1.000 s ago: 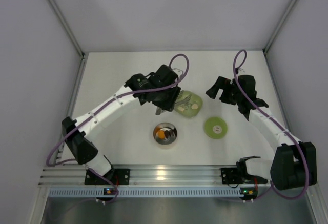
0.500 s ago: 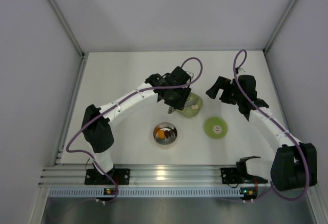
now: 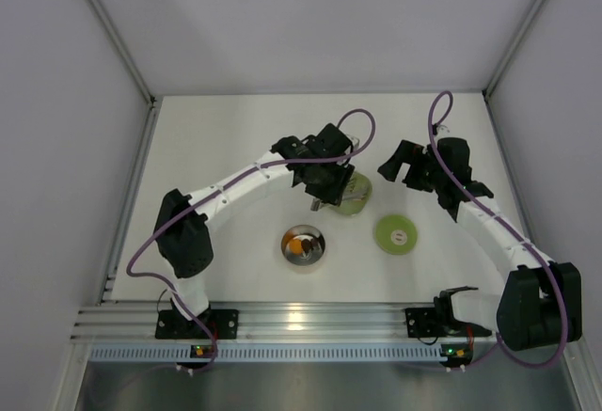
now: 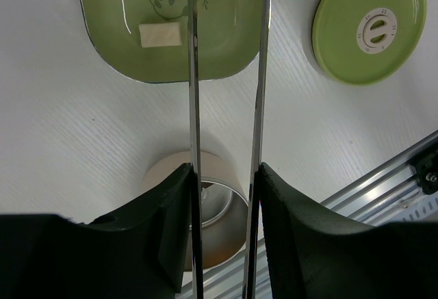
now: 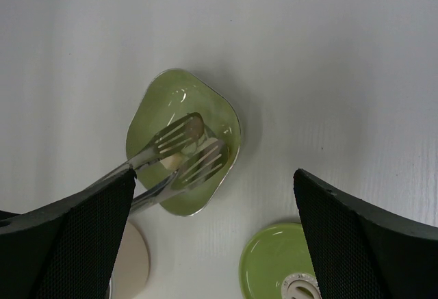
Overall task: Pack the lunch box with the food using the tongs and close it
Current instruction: Pick up the fake food from the plate.
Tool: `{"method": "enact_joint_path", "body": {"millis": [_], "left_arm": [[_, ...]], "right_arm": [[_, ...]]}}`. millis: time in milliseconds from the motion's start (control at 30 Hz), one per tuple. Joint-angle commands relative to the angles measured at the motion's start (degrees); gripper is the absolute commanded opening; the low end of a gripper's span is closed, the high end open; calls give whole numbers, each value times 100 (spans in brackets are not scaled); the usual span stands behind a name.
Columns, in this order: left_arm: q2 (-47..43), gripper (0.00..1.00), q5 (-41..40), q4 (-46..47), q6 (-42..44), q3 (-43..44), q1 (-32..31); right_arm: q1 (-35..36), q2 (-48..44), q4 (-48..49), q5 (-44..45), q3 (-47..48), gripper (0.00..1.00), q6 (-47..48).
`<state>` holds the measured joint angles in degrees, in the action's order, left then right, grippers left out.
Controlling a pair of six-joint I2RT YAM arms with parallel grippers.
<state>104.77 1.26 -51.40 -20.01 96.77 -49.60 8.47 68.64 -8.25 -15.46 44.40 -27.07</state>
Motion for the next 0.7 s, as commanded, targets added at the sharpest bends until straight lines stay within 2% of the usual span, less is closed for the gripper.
{"method": "enact_joint_path", "body": {"millis": [0, 367, 667], "left_arm": [[52, 47, 147, 192, 85, 87, -23], [26, 46, 59, 156, 76, -97, -23], [-88, 38, -64, 165, 76, -229, -23]], "right_arm": [[67, -158, 52, 35, 104, 96, 70], [67, -193, 60, 26, 77, 96, 62], [67, -220, 69, 26, 42, 96, 53]]}}
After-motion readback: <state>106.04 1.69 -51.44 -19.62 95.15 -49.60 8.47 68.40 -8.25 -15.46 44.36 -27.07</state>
